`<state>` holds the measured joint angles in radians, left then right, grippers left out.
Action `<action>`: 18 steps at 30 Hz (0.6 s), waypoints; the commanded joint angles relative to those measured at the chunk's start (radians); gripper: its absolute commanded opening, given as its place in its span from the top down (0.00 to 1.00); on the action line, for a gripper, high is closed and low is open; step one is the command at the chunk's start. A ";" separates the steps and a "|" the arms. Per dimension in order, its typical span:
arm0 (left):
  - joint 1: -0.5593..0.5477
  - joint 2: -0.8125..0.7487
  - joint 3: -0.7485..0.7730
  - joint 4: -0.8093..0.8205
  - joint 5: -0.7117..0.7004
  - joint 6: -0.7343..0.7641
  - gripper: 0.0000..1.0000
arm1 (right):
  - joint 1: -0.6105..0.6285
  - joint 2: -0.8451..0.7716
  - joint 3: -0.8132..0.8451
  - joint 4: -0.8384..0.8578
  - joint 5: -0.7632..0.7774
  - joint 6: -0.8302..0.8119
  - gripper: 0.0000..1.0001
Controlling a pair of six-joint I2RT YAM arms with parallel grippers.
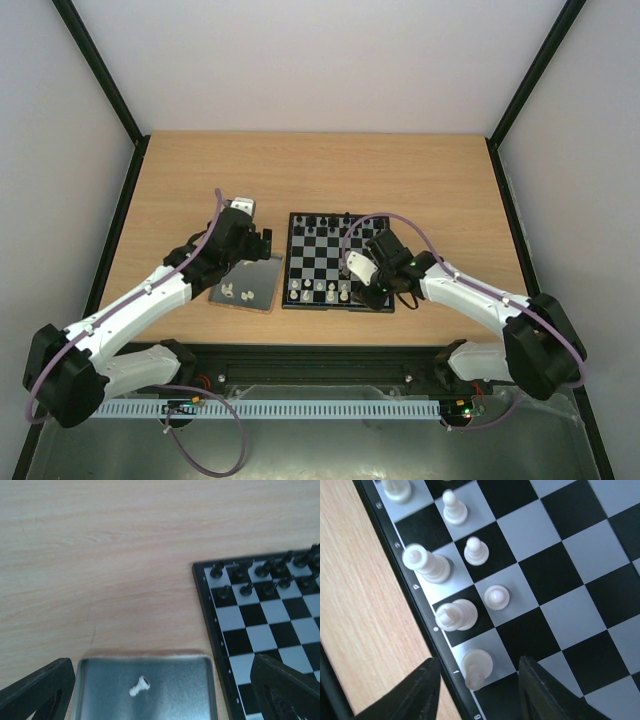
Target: Set up the chess pieces on the board
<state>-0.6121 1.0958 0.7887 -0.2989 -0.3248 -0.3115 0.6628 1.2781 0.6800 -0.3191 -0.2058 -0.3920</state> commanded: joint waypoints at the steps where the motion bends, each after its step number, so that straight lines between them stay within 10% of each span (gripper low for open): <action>1: 0.002 0.044 0.052 -0.112 0.054 -0.069 0.01 | 0.005 -0.056 0.072 -0.130 -0.067 0.007 0.52; 13: 0.011 0.151 0.089 -0.319 0.125 -0.169 0.40 | -0.079 -0.006 0.112 -0.141 -0.139 0.061 0.52; 18: 0.056 0.260 0.145 -0.318 0.195 -0.159 0.40 | -0.102 -0.054 0.097 -0.114 -0.147 0.073 0.53</action>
<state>-0.5900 1.3003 0.8810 -0.5831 -0.1955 -0.4622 0.5743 1.2602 0.7624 -0.4088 -0.3153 -0.3431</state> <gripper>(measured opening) 0.575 0.475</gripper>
